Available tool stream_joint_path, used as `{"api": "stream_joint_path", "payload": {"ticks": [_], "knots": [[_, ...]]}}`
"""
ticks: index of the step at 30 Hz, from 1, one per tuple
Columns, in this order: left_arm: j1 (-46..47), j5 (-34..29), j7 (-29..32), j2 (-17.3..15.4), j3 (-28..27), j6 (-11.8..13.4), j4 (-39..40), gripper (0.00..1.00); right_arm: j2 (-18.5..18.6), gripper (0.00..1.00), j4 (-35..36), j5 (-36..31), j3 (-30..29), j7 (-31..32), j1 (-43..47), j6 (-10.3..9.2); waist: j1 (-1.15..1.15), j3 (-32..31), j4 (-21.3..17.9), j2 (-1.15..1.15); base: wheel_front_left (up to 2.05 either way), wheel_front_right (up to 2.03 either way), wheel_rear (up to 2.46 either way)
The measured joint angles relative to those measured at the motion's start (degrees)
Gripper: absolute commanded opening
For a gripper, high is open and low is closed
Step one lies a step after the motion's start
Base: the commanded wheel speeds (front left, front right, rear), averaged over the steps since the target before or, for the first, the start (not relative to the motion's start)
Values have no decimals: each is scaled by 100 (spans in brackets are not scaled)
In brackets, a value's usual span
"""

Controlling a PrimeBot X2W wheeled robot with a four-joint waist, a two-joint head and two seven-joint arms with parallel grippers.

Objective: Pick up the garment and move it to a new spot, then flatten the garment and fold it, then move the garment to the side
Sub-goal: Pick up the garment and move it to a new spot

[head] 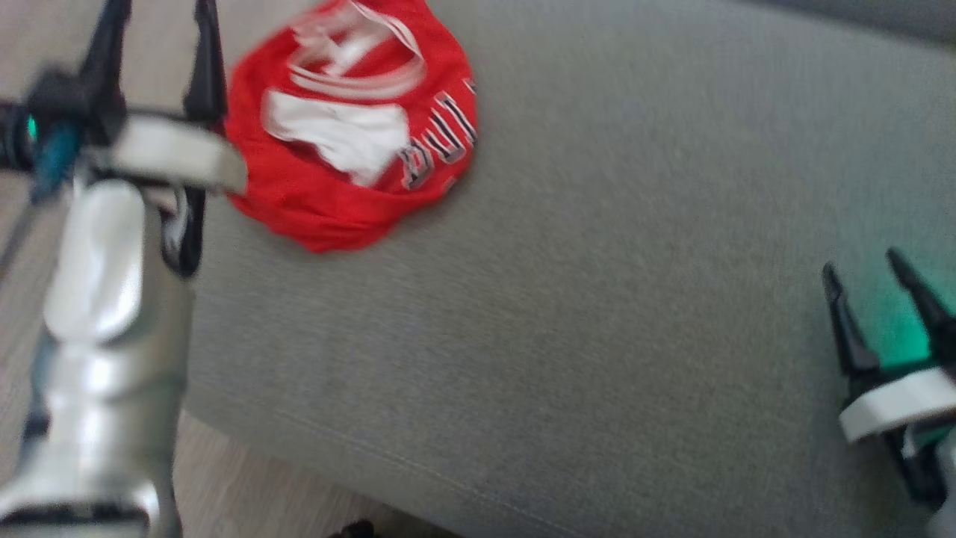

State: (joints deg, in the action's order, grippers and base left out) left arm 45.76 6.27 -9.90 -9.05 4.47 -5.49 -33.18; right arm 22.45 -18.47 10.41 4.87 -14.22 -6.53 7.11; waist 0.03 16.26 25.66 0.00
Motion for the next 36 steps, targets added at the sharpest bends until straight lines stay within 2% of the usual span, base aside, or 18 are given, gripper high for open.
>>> {"api": "stream_joint_path", "payload": {"ticks": [4, 9, 14, 19, 21, 25, 29, 36], "knots": [[872, 216, 536, -134, -7, -98, -1265, 100, 210, 100, 169, 2, 55, -3, -275, -1, 0, 568, -261, 0, 0, 0, 0], [1434, 502, 1162, -375, -87, -162, -2505, 100, 342, 100, 513, 11, 67, -78, -554, 0, -2, 1084, -644, 0, 0, 0, 0], [1675, 638, 1269, -495, -75, -167, -3121, 100, 393, 100, 809, 12, 12, -136, -729, 0, -3, 1507, -939, 0, 0, 0, 0], [1840, 645, 1225, -600, -47, -167, -3437, 100, 414, 100, 1015, 19, -23, -146, -819, 2, -4, 1776, -1065, 0, 0, 0, 0], [1865, 645, 1137, -605, -9, -168, -3529, 0, 415, 100, 1068, 19, -24, -169, -846, 20, -3, 1845, -1109, 0, 0, 0, 0], [1866, 789, 781, -606, 177, -210, -3541, 0, 374, 100, 936, 19, 51, -185, -936, 20, -3, 1764, -1151, 0, 0, 0, 0], [1943, 793, 468, -744, 523, -210, -3440, 0, 267, 100, 561, 19, 186, -169, -1077, 19, -2, 1490, -1194, 0, 0, 0, 0], [2449, 883, 219, -928, 1447, -210, -2798, 0, -432, 100, -19, 70, 472, -80, -805, 16, -2, 675, -1383, 0, 0, 0, 0]]}}
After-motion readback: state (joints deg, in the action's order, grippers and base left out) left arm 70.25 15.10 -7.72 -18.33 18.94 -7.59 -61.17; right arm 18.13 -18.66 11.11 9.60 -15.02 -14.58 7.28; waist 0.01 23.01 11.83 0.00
